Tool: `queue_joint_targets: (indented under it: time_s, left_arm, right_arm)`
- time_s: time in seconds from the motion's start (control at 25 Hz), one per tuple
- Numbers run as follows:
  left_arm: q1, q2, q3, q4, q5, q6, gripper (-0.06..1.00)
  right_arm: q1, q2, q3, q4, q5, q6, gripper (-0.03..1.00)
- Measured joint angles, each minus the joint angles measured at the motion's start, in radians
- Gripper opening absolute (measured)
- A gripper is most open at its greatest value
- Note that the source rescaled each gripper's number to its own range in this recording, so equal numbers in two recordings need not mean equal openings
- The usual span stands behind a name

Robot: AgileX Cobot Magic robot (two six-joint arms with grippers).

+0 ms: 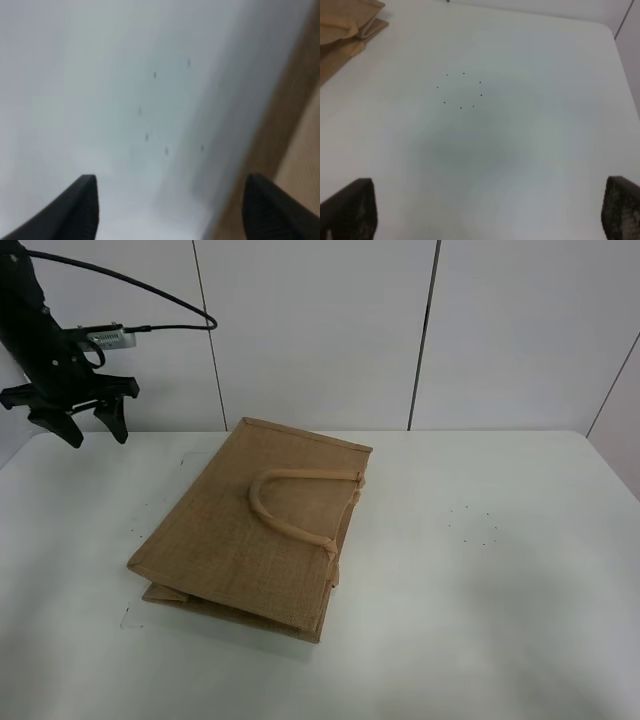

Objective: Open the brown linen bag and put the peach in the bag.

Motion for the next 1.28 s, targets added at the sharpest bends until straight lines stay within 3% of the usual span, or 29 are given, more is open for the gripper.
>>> queue_joint_targets:
  time_s: [1.04, 1.28]
  left_arm:
    - [0.000, -1.360, 1.204, -0.027, -0.018, 0.027, 0.83]
    - [0.000, -1.618, 1.262, -0.031, -0.116, 0.027, 0.83]
  right_arm:
    - [0.000, 0.000, 0.000, 0.010, 0.000, 0.000, 1.00]
    - [0.000, 0.000, 0.000, 0.011, 0.000, 0.000, 1.00]
